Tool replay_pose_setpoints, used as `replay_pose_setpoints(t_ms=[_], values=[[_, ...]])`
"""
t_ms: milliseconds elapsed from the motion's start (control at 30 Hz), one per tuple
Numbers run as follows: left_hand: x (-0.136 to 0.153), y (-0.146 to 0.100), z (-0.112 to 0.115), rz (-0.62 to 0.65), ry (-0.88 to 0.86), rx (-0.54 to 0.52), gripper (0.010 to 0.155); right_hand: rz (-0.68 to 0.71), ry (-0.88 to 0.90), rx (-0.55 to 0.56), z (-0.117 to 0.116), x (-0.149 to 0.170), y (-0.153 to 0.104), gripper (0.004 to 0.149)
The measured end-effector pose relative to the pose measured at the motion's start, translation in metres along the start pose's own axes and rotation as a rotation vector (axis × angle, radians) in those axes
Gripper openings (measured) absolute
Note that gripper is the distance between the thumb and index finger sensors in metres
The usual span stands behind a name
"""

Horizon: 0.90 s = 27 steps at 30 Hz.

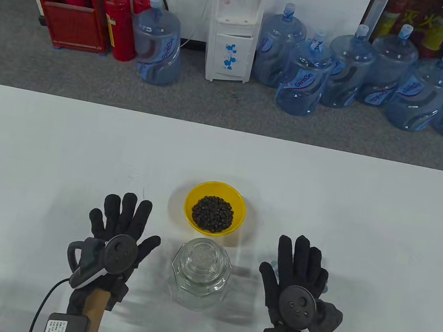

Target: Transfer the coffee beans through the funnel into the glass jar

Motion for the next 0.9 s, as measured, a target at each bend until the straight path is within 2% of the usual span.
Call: replay_pose_setpoints(t_ms=[367, 567, 733, 900], values=[[0.0002, -0.0002, -0.0055, -0.001, 0.014, 0.002, 0.077, -0.011, 0.015, -0.012, 0.0018, 0.0038, 0.0021, 0.072], [0.0003, 0.0002, -0.0044, -0.004, -0.004, 0.069, 0.079, -0.013, 0.019, -0.016, 0.0023, 0.0041, 0.0027, 0.073], [0.002, -0.0012, -0.0043, -0.014, -0.045, 0.063, 0.081, 0.006, -0.036, -0.045, -0.0015, 0.0002, 0.003, 0.073], [0.0031, -0.0033, -0.0062, -0.034, -0.045, 0.071, 0.081, 0.014, -0.017, -0.056, -0.0025, -0.0018, 0.0037, 0.073]])
Point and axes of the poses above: the tracker on the back of each hand, its own x axis roughly to the little-finger side, its own y axis roughly from the wrist to the fingertips, z = x × y, the point moved 2 cm from there along y, roughly from the wrist to the fingertips, and after that the axes turned 3 degrees about -x, right-handed, at the moved point
